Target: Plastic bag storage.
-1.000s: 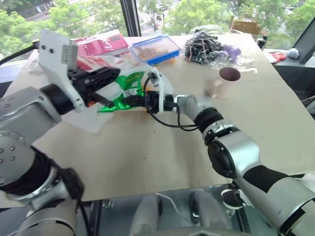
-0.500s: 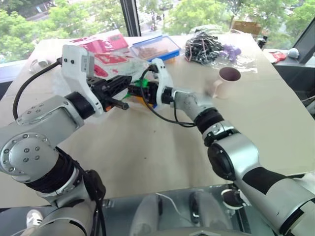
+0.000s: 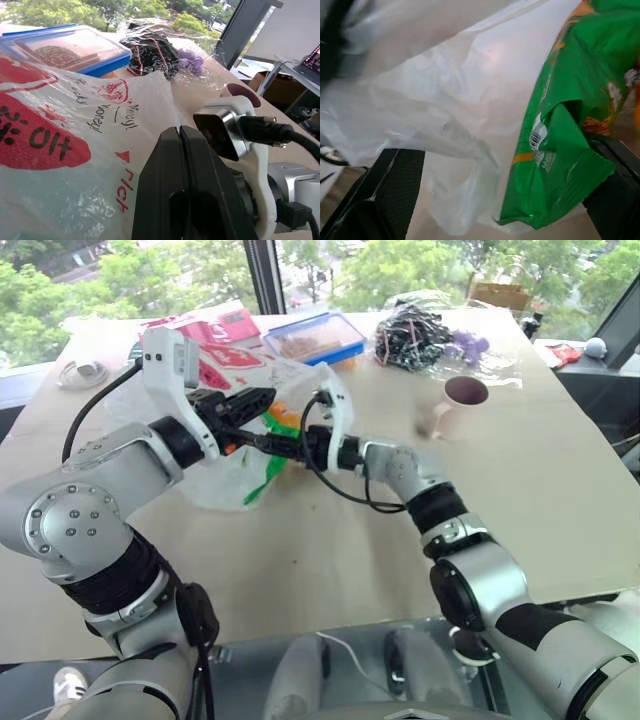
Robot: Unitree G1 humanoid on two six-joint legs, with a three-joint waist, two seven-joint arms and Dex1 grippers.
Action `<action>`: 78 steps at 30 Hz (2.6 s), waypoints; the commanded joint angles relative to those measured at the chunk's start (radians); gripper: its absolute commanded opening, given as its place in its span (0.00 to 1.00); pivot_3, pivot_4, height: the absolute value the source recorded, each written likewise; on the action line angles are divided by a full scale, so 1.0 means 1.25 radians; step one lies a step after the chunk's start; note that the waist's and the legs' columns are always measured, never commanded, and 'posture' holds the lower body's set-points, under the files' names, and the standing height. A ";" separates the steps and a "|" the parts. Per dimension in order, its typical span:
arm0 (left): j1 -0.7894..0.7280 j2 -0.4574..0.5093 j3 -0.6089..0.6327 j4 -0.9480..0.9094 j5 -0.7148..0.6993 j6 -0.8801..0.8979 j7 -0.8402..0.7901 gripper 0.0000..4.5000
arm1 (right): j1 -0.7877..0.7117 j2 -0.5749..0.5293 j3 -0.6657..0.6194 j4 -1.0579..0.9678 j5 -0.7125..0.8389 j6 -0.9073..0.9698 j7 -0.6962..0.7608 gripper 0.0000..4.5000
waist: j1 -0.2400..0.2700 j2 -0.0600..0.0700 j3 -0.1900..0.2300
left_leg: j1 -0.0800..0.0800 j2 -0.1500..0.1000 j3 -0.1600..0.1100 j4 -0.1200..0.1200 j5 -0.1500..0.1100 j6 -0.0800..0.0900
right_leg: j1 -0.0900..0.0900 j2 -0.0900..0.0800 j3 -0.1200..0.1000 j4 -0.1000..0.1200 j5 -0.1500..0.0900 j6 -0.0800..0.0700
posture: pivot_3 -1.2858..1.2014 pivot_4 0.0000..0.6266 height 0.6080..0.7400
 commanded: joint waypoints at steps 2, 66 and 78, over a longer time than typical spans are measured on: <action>-0.033 -0.021 -0.002 -0.001 -0.040 -0.010 0.001 0.00 | 0.020 0.155 0.096 -0.050 -0.039 -0.070 0.039 0.99 | 0.000 0.000 0.000 | 0.000 0.000 0.000 0.000 0.000 0.000 | 0.000 0.000 0.000 0.000 0.000 0.000 | 0.52 0.24 1.00; 0.021 0.275 -0.037 0.270 -0.157 -0.144 -0.121 0.00 | 0.193 -0.104 0.097 -0.495 -0.034 0.178 -0.125 0.01 | 0.001 0.000 0.000 | 0.000 0.000 -0.001 0.001 -0.002 0.004 | 0.000 0.001 0.001 -0.001 0.000 0.001 | 0.52 0.24 1.00; 0.004 0.221 -0.038 0.262 -0.206 -0.135 -0.072 0.00 | -0.097 0.063 0.008 0.071 -0.118 -0.170 -0.195 0.01 | 0.003 0.000 0.000 | 0.000 0.000 -0.001 0.000 -0.002 0.003 | 0.000 0.001 0.001 -0.001 0.001 0.001 | 0.52 0.24 1.00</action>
